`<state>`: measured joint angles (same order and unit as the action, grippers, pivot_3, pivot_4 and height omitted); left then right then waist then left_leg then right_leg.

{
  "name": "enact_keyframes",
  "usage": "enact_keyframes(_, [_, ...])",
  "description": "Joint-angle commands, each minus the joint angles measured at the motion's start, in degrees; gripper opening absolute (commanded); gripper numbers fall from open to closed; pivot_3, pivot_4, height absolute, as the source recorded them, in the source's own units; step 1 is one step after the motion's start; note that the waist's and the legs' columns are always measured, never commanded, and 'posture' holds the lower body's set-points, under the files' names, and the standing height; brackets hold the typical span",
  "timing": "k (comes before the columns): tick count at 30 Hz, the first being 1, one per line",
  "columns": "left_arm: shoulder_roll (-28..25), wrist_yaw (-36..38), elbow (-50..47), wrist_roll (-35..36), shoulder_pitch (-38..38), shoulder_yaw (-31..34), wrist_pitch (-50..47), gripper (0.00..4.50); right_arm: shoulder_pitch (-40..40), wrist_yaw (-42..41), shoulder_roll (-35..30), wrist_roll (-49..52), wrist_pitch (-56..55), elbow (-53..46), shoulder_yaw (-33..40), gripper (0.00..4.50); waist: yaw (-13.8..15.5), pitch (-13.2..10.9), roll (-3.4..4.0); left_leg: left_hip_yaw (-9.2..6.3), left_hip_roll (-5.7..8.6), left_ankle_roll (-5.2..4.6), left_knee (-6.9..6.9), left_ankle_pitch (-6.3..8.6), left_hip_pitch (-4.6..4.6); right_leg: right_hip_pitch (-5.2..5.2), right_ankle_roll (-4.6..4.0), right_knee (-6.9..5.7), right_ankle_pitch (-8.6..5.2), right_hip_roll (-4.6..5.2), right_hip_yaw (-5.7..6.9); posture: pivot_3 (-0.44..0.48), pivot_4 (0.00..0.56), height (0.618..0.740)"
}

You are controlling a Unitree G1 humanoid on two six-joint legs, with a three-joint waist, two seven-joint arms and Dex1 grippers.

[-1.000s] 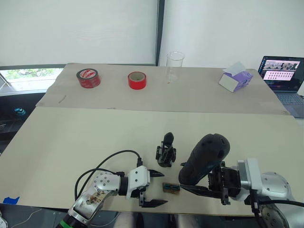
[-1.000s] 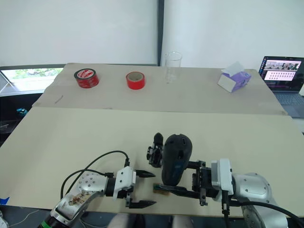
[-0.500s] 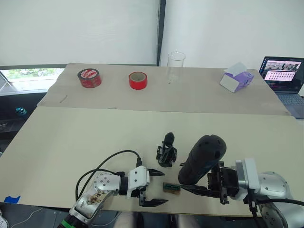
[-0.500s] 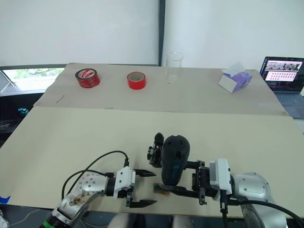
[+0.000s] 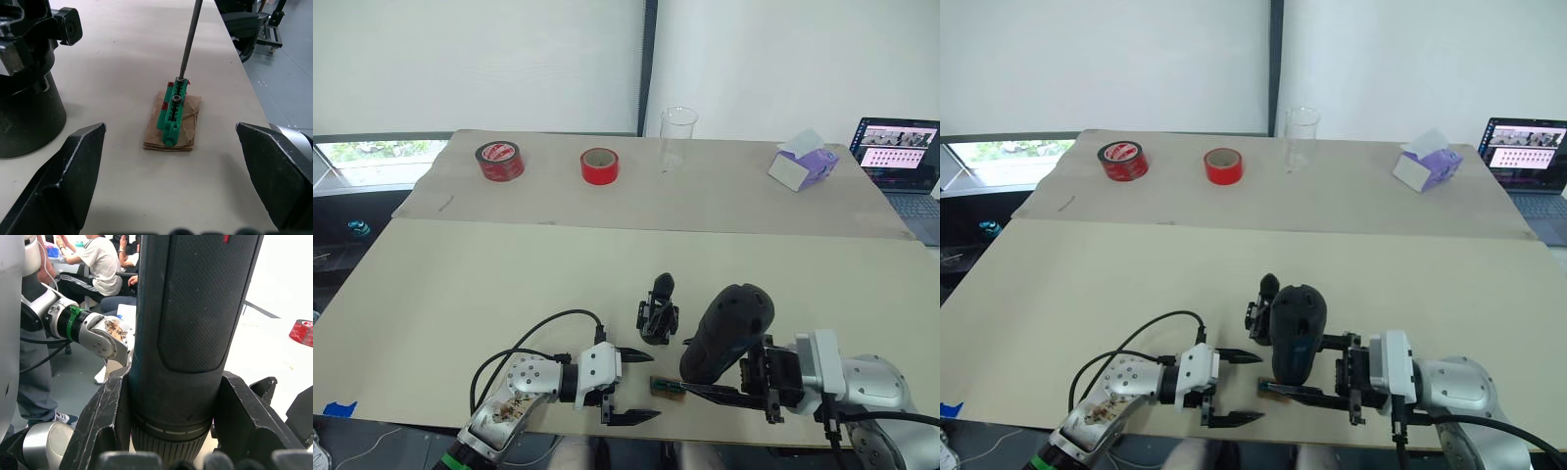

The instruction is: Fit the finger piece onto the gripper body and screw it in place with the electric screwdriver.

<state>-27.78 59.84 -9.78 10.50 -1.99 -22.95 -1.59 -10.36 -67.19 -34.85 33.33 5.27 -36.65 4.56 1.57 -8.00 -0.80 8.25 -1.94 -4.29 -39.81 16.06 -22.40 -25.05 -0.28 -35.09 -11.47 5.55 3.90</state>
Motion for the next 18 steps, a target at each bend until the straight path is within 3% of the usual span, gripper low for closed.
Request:
enact_keyframes(1, [0.0,-0.2,1.9,-0.8,0.1,-0.6,-0.2,4.50,0.6,0.6,-0.3,-0.2,-1.8,-1.2,-0.8,1.93,0.0,0.0,0.00,0.00,0.00,0.00,0.00,0.00,0.01,0.00,0.01,0.00,0.00,0.01,0.00,0.000,0.150,0.740])
enact_keyframes(18, [0.3,0.1,2.6,-0.7,-0.1,-0.6,0.2,4.50,2.1,2.3,-0.7,-1.1,-2.4,0.0,-3.0,1.93,0.0,0.0,0.02,-0.02,-0.01,0.05,0.01,0.03,0.10,-0.02,0.02,0.03,-0.01,0.09,0.02,0.000,0.150,0.740])
